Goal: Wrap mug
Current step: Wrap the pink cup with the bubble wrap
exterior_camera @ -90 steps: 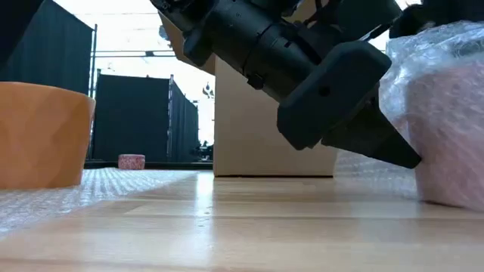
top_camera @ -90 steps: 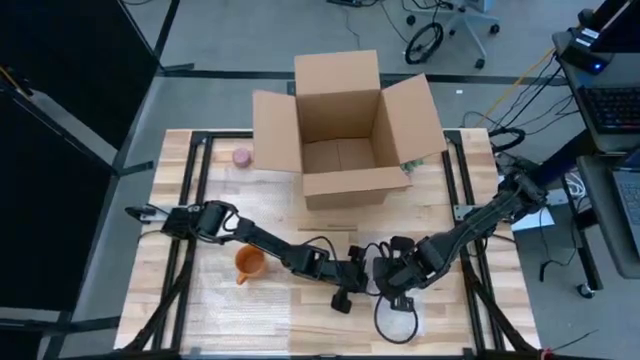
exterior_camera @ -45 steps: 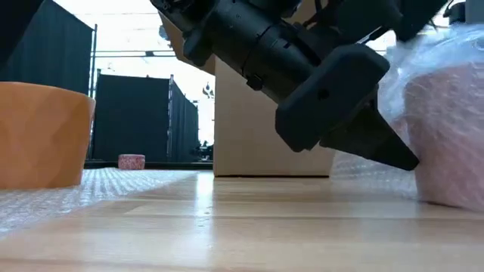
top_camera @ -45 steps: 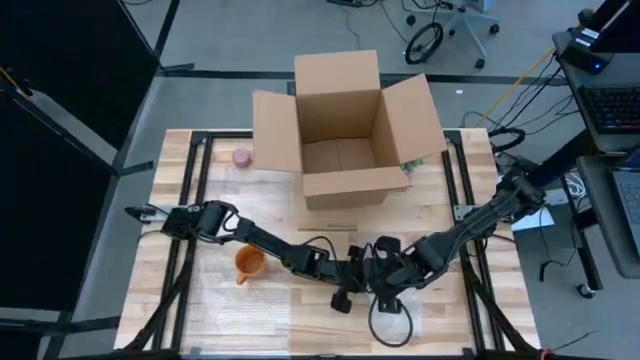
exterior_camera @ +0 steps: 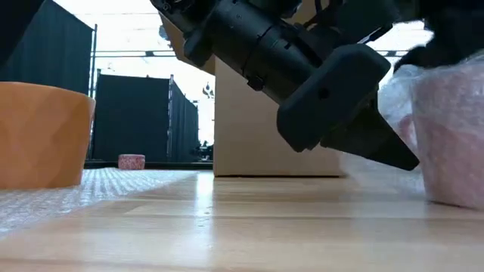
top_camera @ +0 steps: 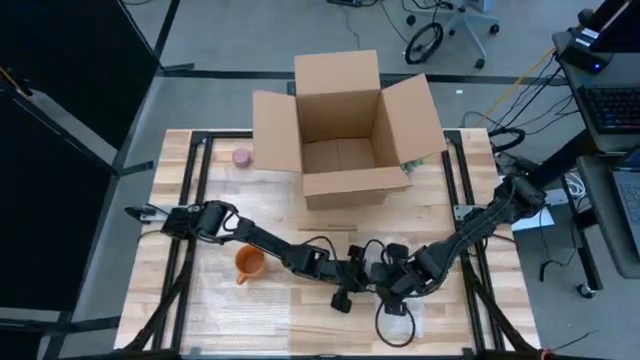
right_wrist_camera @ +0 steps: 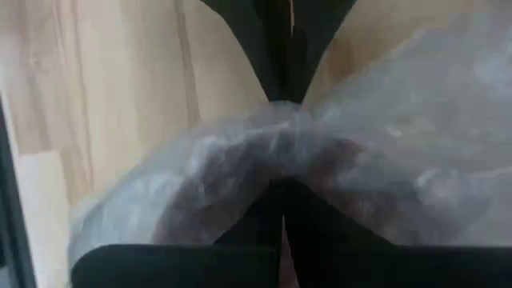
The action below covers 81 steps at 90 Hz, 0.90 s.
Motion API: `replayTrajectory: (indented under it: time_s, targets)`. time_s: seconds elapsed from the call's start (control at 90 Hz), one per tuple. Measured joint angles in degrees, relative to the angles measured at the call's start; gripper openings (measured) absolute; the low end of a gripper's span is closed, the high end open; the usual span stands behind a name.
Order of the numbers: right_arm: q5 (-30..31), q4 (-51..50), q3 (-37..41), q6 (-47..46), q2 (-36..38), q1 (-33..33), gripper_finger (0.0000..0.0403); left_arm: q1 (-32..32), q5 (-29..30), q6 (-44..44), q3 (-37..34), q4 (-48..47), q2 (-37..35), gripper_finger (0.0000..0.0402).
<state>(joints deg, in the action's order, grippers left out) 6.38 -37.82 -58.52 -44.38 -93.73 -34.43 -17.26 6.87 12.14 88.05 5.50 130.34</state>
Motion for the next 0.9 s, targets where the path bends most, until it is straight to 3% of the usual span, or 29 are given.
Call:
replayTrajectory:
  time_s: [0.211,0.378,0.556,0.9]
  targets:
    - [-3.0,9.9,7.4,-1.5,0.5,0.8,0.0,0.0,0.0,0.0,0.0,0.1,0.0,0.0]
    - [-4.5,11.3,7.9,-0.8,0.5,1.2,0.0,0.0,0.0,0.0,0.0,0.1,0.0,0.0]
    - [-5.1,7.6,4.6,0.1,-0.2,1.5,0.0,0.0,0.0,0.1,0.0,0.1,0.0,0.0]
    - [-5.5,-8.8,-8.3,1.9,-0.5,1.4,0.0,0.0,0.0,0.2,0.0,0.2,0.0,0.0]
